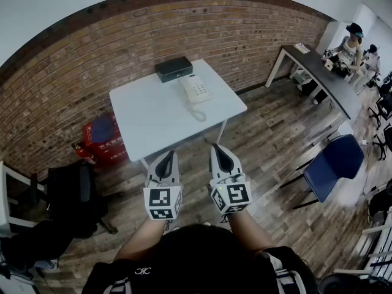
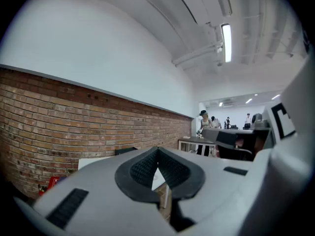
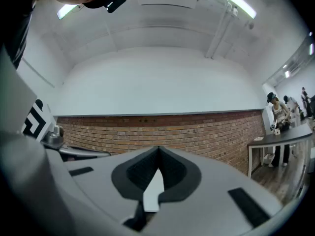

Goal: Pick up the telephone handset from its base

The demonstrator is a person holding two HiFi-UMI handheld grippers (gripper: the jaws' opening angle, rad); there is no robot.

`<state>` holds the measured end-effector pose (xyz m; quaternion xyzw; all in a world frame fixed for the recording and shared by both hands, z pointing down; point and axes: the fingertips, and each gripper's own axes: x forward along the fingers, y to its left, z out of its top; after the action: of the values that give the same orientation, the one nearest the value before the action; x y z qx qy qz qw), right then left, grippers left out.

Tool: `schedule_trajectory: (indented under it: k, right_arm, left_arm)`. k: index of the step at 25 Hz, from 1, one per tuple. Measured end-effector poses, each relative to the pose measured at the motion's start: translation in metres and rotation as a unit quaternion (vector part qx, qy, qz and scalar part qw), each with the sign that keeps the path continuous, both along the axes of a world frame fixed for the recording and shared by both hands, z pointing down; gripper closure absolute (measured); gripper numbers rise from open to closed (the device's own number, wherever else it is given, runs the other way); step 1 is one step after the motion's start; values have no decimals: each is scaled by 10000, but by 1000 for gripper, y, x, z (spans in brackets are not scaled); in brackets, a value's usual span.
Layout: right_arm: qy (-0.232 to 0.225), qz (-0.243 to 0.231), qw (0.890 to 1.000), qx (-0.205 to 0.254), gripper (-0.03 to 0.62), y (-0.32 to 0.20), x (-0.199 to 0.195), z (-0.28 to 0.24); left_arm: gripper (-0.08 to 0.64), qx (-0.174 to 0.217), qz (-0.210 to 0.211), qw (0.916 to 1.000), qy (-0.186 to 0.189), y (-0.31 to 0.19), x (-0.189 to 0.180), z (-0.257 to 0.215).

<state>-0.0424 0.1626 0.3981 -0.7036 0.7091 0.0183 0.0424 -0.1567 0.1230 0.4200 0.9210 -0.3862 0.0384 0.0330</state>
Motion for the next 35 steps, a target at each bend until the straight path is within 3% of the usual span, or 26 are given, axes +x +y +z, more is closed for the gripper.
schedule_trajectory:
  k: [13, 20, 35]
  right_arm:
    - [-233, -52, 9997, 43, 594, 16, 25, -1]
    - [-251, -197, 9995, -8, 594, 19, 54, 6]
    - [-184, -412, 9990, -22, 594, 15, 84, 24]
  left_arm:
    - [558, -87, -239, 9995, -203, 17, 19, 4]
    - [558, -117, -444, 9989, 8, 22, 42, 5]
    - [558, -109, -601, 9981, -113, 19, 74, 22]
